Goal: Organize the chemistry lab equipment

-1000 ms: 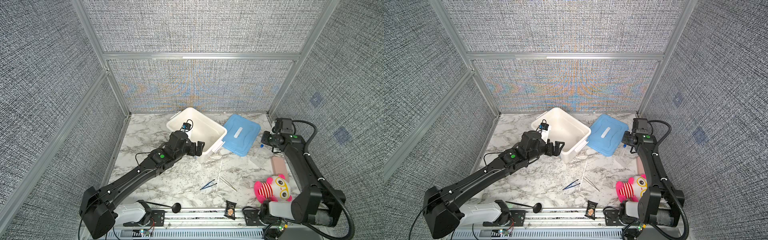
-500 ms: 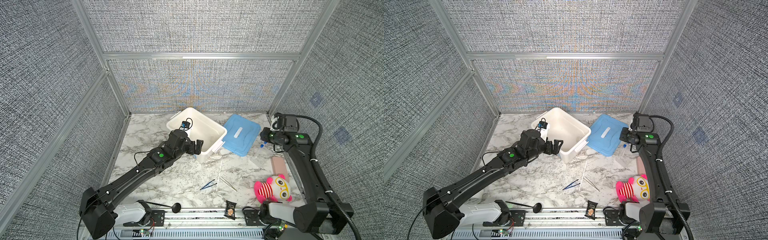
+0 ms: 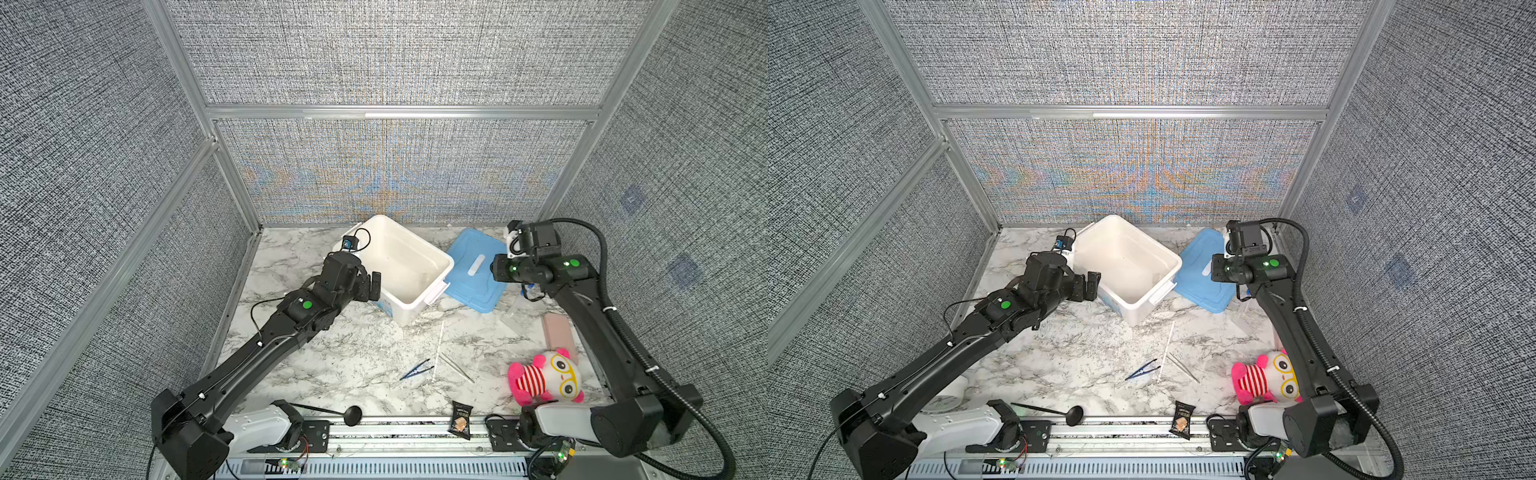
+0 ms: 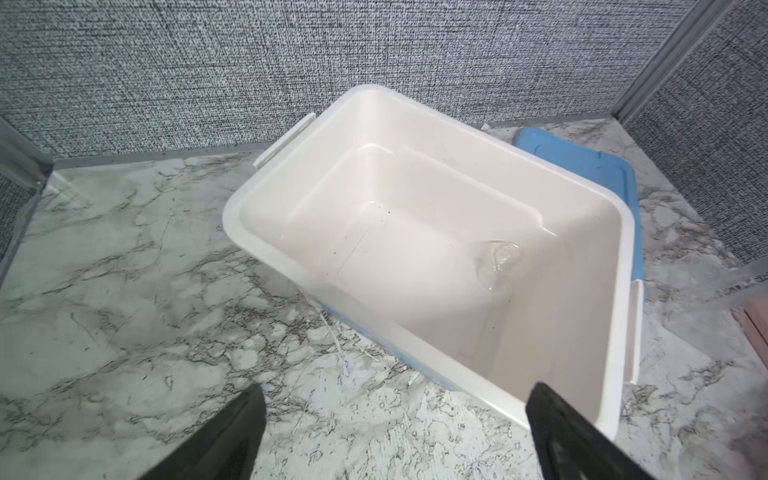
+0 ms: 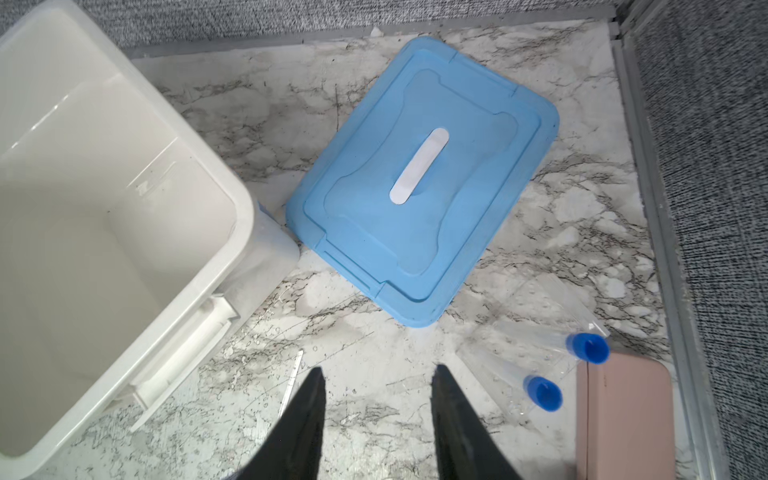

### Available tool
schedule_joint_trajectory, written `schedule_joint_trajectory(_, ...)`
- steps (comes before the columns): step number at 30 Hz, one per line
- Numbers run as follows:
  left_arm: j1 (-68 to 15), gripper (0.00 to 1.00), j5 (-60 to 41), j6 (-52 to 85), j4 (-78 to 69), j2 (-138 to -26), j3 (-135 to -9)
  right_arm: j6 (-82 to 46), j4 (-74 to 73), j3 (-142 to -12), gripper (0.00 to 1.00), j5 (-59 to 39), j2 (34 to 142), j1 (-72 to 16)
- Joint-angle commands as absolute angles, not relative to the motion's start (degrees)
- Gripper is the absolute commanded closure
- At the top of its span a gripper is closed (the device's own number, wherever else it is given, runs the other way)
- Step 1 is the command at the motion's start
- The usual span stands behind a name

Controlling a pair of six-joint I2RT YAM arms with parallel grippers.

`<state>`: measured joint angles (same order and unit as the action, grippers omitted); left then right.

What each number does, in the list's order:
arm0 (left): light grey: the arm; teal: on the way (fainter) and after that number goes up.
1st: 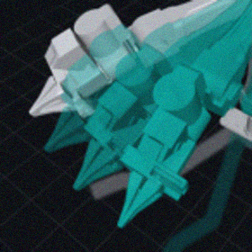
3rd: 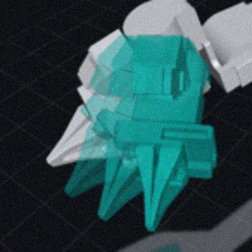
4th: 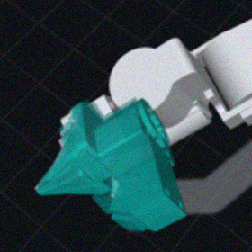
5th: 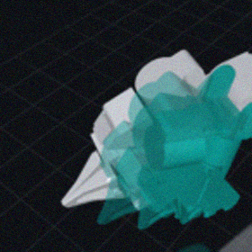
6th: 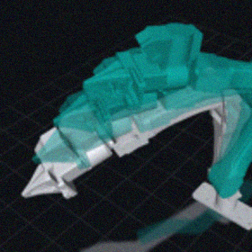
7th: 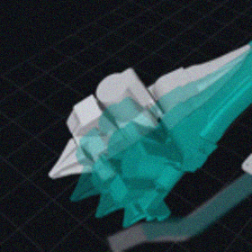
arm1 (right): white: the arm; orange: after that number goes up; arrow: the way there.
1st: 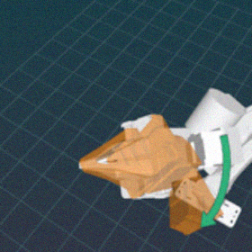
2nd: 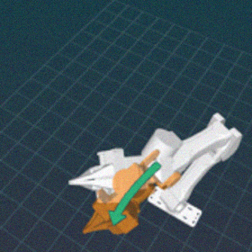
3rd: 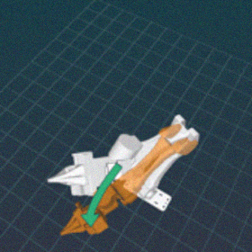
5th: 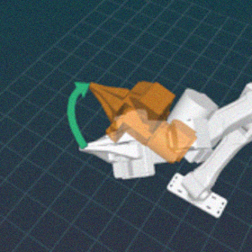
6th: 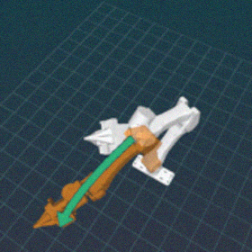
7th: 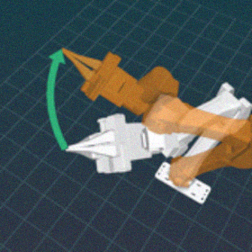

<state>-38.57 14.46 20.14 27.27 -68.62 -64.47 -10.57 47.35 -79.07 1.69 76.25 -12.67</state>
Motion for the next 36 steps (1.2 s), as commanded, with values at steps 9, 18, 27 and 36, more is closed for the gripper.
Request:
schedule_joint_trajectory(9, -36.14, 0.01, 13.34, 29.17, 30.76, -74.59, -66.65, -8.68, 46.73, -85.39, 0.53, -10.47, 86.34, -17.31)
schedule_joint_trajectory(18, -36.12, 0.01, 12.34, 32.54, 27.43, -78.56, -66.27, -7.50, 44.07, -92.05, 0.48, -13.97, 96.43, -17.32)
schedule_joint_trajectory(27, -36.11, 0.01, 19.16, 32.68, 30.77, -77.46, -67.50, -7.69, 44.38, -91.51, 0.48, -14.89, 93.77, -17.59)
schedule_joint_trajectory(36, -36.21, 0.01, 20.67, 29.53, 23.99, -76.91, -65.54, -14.33, 50.68, -80.77, 0.49, -6.07, 80.38, -17.66)
